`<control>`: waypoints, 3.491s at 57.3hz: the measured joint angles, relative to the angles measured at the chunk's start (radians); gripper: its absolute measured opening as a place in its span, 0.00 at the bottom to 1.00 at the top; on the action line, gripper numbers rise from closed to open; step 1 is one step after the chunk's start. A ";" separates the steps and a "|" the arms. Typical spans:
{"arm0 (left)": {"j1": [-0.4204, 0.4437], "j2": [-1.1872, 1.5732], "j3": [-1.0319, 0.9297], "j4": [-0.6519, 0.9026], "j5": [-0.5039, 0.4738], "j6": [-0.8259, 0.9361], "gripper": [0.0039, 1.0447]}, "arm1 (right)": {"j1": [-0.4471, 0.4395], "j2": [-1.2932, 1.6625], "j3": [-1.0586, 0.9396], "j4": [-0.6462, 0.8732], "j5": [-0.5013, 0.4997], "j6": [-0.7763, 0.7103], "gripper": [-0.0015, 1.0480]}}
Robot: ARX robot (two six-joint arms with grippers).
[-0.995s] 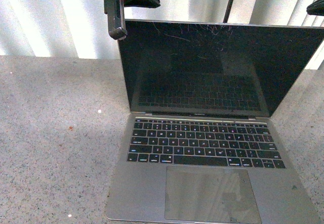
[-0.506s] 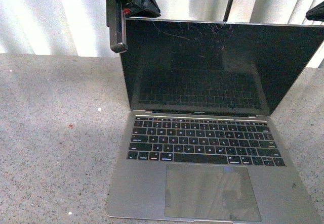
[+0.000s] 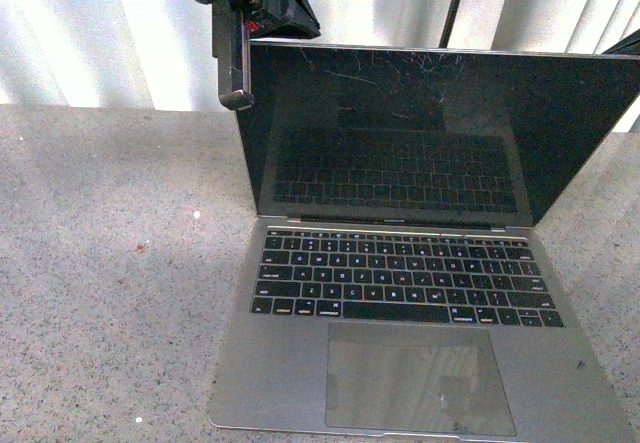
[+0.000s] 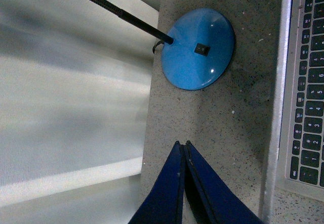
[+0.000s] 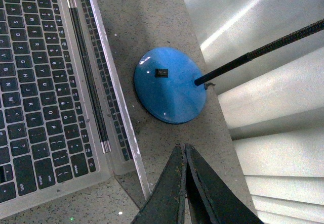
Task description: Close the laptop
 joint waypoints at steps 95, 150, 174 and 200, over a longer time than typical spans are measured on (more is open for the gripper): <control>-0.027 -0.114 -0.209 -0.047 0.011 0.006 0.03 | 0.116 -0.095 -0.214 0.034 0.022 0.088 0.03; -0.065 -0.127 -0.320 0.016 0.018 -0.001 0.03 | 0.141 -0.095 -0.338 0.143 0.019 0.138 0.03; -0.088 -0.106 -0.377 0.077 0.023 -0.022 0.03 | 0.175 -0.089 -0.398 0.226 0.012 0.190 0.03; -0.115 -0.074 -0.414 0.140 0.030 -0.054 0.03 | 0.204 -0.050 -0.465 0.327 0.011 0.252 0.03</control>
